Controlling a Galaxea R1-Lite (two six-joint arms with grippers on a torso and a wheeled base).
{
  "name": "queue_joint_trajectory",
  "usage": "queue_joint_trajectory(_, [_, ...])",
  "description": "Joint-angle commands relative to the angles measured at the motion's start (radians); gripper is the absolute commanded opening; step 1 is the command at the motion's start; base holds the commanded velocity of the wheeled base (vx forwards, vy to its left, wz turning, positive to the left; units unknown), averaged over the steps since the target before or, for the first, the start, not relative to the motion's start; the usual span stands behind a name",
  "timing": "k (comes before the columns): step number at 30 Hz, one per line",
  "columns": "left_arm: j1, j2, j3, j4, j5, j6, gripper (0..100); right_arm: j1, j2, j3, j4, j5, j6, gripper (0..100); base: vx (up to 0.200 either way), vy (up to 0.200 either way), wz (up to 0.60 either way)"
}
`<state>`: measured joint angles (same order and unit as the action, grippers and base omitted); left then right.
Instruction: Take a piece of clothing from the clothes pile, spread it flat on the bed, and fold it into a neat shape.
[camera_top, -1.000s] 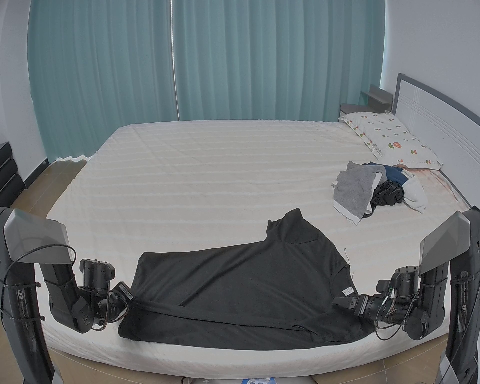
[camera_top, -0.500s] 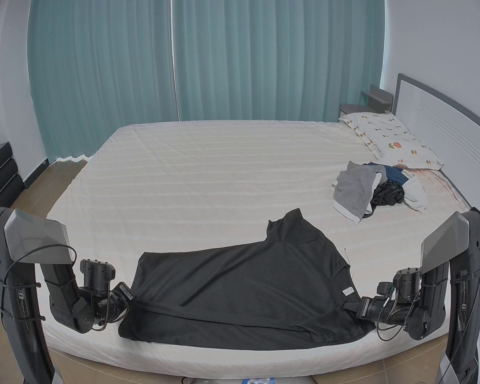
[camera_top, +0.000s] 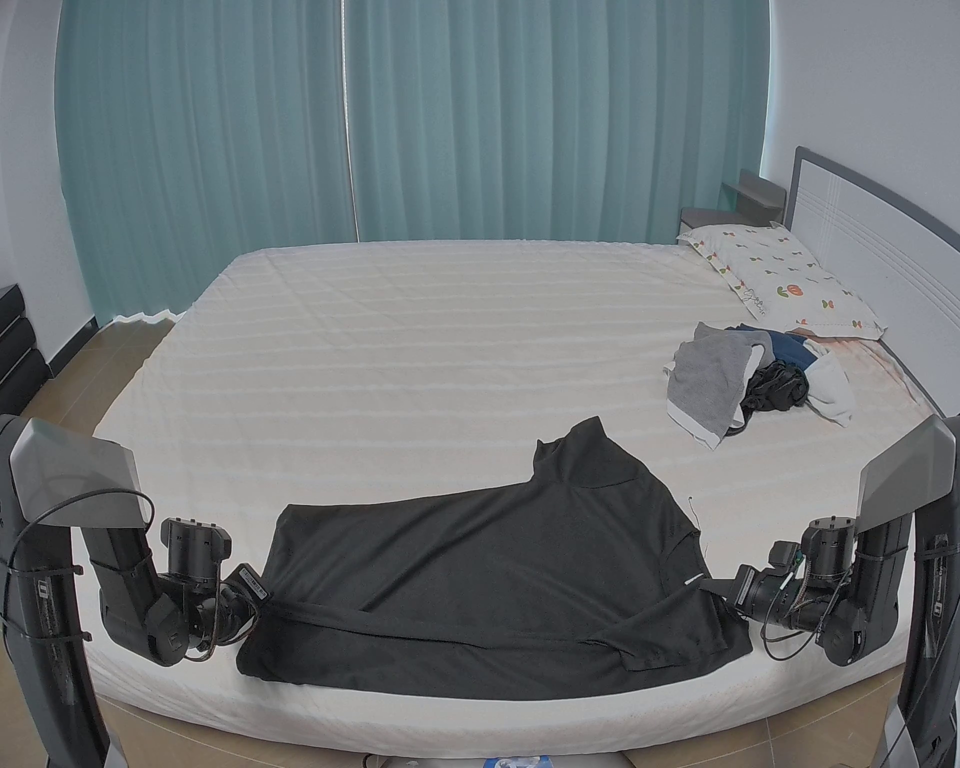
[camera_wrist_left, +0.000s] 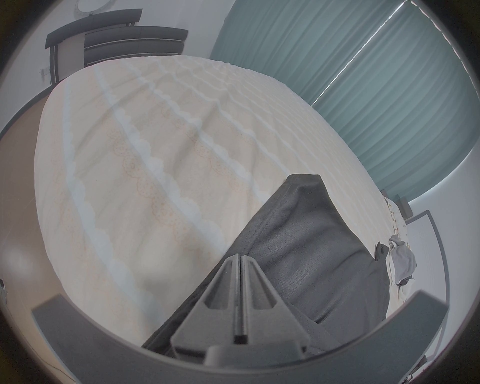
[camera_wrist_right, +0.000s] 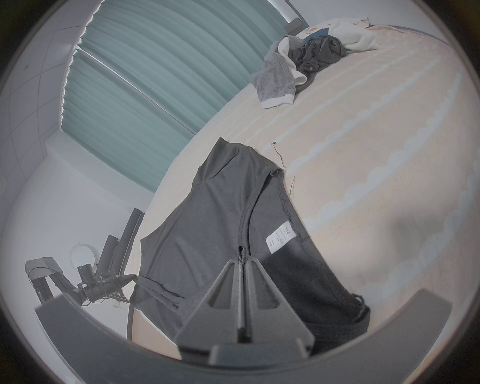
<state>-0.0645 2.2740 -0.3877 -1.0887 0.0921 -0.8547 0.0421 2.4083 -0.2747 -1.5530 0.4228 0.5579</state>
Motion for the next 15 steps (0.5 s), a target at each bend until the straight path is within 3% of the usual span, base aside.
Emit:
queue_joint_trajectory(1, [0.003,-0.004,-0.002,0.000,0.000,-0.010,0,-0.001,-0.008,-0.023,-0.010,-0.002,0.005,0,0.000,0.000,0.00])
queue_joint_trajectory(15, [0.009,-0.005,-0.008,0.000,0.008,-0.038,0,-0.018,-0.008,-0.040,-0.010,-0.009,0.043,0,0.000,0.000,0.00])
